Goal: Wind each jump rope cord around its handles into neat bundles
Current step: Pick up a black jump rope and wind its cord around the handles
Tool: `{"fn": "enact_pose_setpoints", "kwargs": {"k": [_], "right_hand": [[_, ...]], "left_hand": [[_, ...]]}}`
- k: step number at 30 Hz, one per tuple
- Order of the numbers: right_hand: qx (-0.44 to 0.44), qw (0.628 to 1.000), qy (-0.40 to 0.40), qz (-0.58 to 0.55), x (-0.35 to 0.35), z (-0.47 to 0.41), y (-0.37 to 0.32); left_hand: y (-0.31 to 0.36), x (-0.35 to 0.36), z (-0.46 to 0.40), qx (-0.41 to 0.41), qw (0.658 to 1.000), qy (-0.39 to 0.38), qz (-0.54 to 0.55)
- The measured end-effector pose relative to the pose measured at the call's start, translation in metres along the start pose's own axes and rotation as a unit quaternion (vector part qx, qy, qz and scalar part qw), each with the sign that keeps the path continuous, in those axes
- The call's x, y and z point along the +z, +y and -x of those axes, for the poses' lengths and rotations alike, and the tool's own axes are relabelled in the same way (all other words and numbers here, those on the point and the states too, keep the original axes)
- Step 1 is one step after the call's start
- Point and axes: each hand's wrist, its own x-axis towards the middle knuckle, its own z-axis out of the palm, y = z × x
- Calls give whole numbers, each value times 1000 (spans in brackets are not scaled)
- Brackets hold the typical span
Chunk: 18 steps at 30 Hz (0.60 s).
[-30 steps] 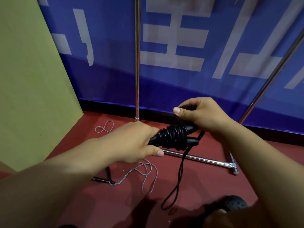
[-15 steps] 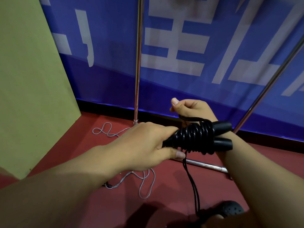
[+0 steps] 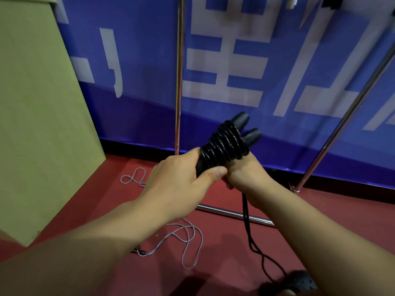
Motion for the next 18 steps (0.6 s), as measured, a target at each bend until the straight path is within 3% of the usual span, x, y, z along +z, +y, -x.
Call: {"fn": "enact_pose_setpoints", "kwargs": {"k": [8,18], "right_hand": [[26,997,-50,60,8,5,-11],[-20,982,-134,129,-1,26,-17]], "left_hand": [[-11,1,-6,-89,996,28,-1],[-39,-3,-20,-204,977,14,63]]}}
